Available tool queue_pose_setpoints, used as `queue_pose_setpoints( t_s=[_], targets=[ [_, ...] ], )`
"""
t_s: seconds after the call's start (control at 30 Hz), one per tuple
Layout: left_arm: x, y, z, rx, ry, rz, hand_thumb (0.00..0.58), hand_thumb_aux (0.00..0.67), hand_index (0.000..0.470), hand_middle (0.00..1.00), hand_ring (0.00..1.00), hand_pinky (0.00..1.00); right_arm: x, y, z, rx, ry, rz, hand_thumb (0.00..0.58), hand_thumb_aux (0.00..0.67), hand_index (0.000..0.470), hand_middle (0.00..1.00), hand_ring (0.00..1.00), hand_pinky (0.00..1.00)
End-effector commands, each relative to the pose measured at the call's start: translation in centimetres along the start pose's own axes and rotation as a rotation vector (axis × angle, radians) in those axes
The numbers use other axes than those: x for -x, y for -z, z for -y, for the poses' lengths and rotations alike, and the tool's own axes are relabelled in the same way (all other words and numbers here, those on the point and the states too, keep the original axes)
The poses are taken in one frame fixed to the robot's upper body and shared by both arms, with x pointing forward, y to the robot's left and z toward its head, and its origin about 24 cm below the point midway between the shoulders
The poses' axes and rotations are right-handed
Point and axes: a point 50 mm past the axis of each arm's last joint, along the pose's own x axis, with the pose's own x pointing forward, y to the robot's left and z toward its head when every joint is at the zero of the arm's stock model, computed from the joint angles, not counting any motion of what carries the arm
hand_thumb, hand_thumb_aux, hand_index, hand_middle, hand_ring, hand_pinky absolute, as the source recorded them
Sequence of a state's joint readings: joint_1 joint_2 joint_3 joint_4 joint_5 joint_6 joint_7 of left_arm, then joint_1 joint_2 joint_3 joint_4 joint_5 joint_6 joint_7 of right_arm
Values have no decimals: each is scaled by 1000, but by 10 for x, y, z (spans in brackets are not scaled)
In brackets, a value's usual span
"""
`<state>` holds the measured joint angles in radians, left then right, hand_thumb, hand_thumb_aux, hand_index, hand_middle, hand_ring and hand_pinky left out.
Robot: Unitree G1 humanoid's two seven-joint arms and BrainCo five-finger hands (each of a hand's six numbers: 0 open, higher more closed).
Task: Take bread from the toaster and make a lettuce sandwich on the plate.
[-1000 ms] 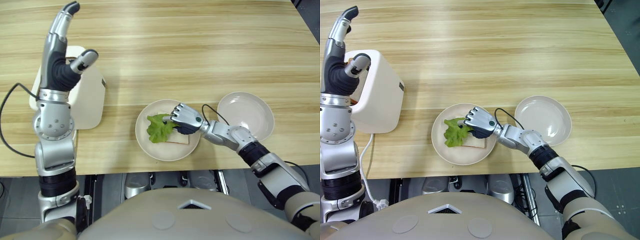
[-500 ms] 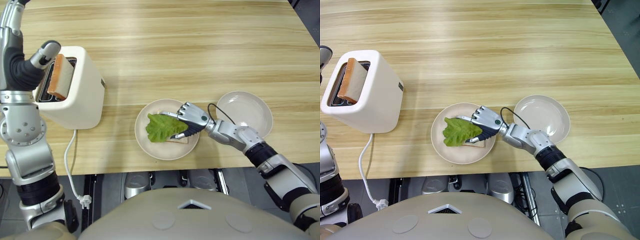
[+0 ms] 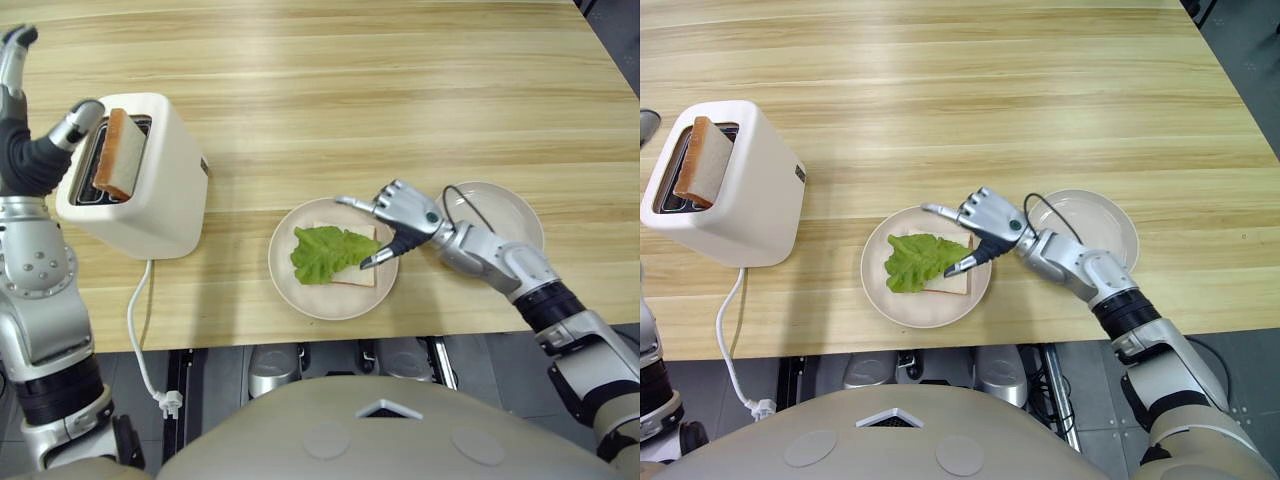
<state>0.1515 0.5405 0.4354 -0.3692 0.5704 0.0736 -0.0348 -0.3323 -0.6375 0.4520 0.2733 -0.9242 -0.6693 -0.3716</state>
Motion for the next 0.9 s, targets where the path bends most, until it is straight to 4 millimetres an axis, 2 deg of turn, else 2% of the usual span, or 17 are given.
queue_pose_setpoints(
  t_s=[0.03, 0.43, 0.47, 0.5, 0.53, 0.77, 0.9],
  targets=[
    [2, 13, 22, -106, 88, -78, 0, 0, 0, 0, 0, 0, -2, 8, 20, 13, 94, -40, 0, 0, 0, 0, 0, 0],
    [9, 25, 51, -178, 255, -191, 0, 0, 0, 0, 0, 0, 2, 5, 17, -22, 137, -68, 0, 0, 0, 0, 0, 0],
    [9, 26, 52, -184, 266, -197, 454, 357, 245, 0, 0, 0, 2, 5, 17, -25, 140, -68, 0, 0, 0, 0, 0, 0],
    [9, 25, 52, -180, 271, -198, 577, 625, 429, 0, 0, 0, 2, 5, 16, -27, 141, -68, 0, 0, 0, 0, 0, 0],
    [10, 25, 53, -177, 273, -198, 580, 670, 460, 0, 0, 0, 2, 4, 16, -28, 141, -68, 0, 0, 0, 0, 0, 0],
    [8, 22, 55, -176, 277, -195, 580, 670, 460, 0, 0, 0, 4, 3, 14, -44, 148, -75, 0, 0, 0, 0, 0, 0],
    [1, 11, 43, -161, 179, -147, 580, 670, 460, 0, 0, 0, 4, 3, 14, -50, 150, -75, 0, 0, 0, 0, 0, 0]
  ],
)
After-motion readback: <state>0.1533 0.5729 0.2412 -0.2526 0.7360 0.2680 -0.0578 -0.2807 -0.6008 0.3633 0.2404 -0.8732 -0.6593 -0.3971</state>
